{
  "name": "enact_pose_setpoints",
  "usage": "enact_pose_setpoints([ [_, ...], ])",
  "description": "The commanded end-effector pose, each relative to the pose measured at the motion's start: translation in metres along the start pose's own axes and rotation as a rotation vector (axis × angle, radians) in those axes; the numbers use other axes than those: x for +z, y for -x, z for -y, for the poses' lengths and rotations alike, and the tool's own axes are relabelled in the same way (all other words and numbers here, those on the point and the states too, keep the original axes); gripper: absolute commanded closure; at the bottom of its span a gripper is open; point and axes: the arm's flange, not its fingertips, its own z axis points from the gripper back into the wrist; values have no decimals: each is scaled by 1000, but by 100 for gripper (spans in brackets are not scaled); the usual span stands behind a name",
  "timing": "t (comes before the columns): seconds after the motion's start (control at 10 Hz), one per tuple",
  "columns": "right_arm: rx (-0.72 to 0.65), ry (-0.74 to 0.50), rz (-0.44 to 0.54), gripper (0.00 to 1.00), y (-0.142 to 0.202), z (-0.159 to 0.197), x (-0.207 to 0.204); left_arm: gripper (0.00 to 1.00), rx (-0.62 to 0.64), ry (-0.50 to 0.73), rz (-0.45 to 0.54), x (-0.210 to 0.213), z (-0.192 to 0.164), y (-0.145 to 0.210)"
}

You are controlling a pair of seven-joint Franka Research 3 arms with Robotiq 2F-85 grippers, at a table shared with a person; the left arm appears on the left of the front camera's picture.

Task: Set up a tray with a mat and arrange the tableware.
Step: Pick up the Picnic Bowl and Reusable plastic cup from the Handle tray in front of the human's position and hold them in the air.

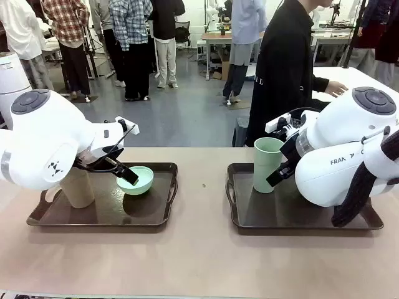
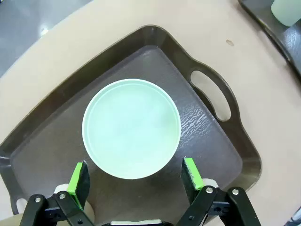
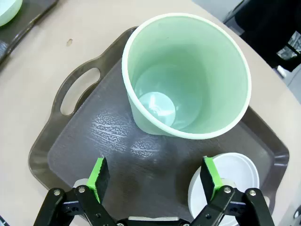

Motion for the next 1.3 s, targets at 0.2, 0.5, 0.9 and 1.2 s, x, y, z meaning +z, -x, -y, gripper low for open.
enact_pose_setpoints([
  [0.2, 0, 0, 0, 0, 0, 0, 0, 0, 0, 0, 0, 0, 0, 0],
  [0.5, 0, 0, 0, 0, 0, 0, 0, 0, 0, 0, 0, 0, 0, 0],
  [0.9, 0, 0, 0, 0, 0, 0, 0, 0, 0, 0, 0, 0, 0, 0],
  [1.2, 0, 0, 0, 0, 0, 0, 0, 0, 0, 0, 0, 0, 0, 0],
])
